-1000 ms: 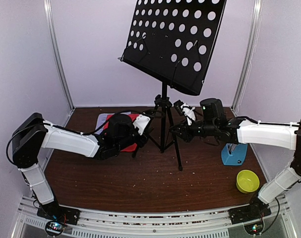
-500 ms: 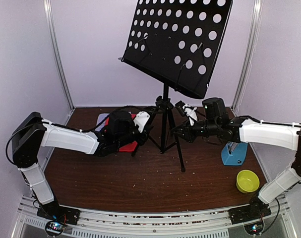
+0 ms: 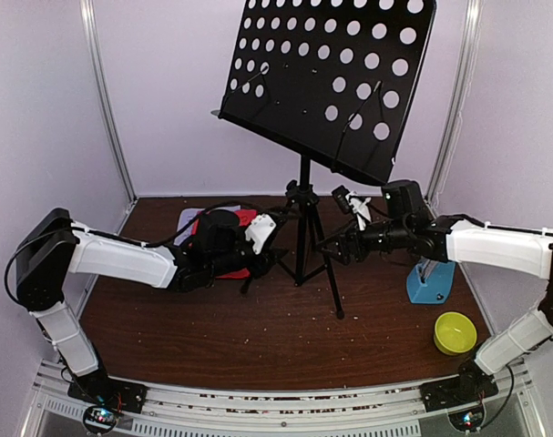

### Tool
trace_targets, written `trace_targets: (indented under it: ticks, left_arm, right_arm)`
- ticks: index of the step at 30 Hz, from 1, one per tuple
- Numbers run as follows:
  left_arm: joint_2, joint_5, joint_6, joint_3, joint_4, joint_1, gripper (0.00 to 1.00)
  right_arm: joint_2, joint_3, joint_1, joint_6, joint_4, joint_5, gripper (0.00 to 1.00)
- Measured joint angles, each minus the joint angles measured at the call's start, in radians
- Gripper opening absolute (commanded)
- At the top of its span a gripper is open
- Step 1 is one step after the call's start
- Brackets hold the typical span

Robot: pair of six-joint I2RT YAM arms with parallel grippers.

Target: Set up the instrument practice props

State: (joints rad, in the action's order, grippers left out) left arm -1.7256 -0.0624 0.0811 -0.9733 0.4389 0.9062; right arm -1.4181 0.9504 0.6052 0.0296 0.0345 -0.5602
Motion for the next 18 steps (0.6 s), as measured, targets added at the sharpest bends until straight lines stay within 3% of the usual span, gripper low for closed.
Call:
trace_targets:
  ticks: [5,11,18]
  left_arm:
    - [0.063,0.078,-0.004,0.055,-0.021,-0.005,0.68]
    - [0.125,0.183,-0.018,0.137,-0.021,-0.057,0.66]
    - [0.060,0.277,-0.032,0.156,-0.023,-0.126,0.59]
  right_arm:
    - [0.092,-0.133,-0.006,0.023,-0.043,0.008,0.89]
    - [0.116,-0.267,-0.006,0.050,-0.121,0.024,0.83]
    - [0.072,-0.338,0.001,0.078,-0.206,0.046,0.76]
